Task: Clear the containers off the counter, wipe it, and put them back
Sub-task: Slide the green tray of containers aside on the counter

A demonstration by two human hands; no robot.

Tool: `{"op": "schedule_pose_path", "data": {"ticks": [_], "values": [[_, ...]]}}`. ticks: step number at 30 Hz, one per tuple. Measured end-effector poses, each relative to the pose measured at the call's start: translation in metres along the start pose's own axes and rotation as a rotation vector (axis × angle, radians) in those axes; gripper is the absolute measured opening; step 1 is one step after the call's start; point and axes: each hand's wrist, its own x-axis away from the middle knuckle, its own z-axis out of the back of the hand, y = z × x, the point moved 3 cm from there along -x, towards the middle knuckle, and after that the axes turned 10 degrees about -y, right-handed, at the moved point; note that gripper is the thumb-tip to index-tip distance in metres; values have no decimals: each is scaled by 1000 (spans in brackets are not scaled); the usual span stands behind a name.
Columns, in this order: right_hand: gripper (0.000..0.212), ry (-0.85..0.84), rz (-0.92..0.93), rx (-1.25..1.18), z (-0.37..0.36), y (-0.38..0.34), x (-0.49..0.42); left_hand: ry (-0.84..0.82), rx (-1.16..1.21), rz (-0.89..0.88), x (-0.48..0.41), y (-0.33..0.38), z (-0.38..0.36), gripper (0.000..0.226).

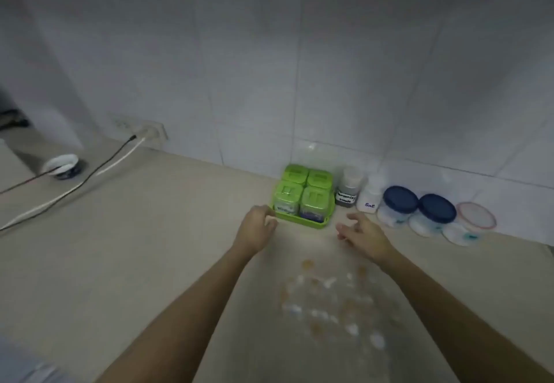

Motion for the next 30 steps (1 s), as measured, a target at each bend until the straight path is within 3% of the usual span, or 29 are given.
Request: {"op": "schedule_pose_path", "data": {"ticks": [2,4,8,10,13,15,24,30], "values": [[36,76,1,-195,-5,5,-23,147,166,48,-20,-7,1,17],[30,117,-28,-193,-10,9,-47,208,281,139,-39,-10,1,15],[46,92,-139,-170,-15,26,-84,147,507,283,-75,-25,-17,29],[39,45,-168,-148,-15,36,-99,106,591,322,-88,-32,-26,39],[43,2,-173,-250,-14,45,-120,122,744,244,-103,-35,-33,28],[41,-38,-165,-302,-15,45,-129,102,775,227,-110,-35,-34,28],[24,-12,-136,-574,-24,28,-124,-29,782,317,-91,-51,-16,77],[18,-72,-91,-542,-82,-8,-85,19,765,328,-8,-84,27,68]]}}
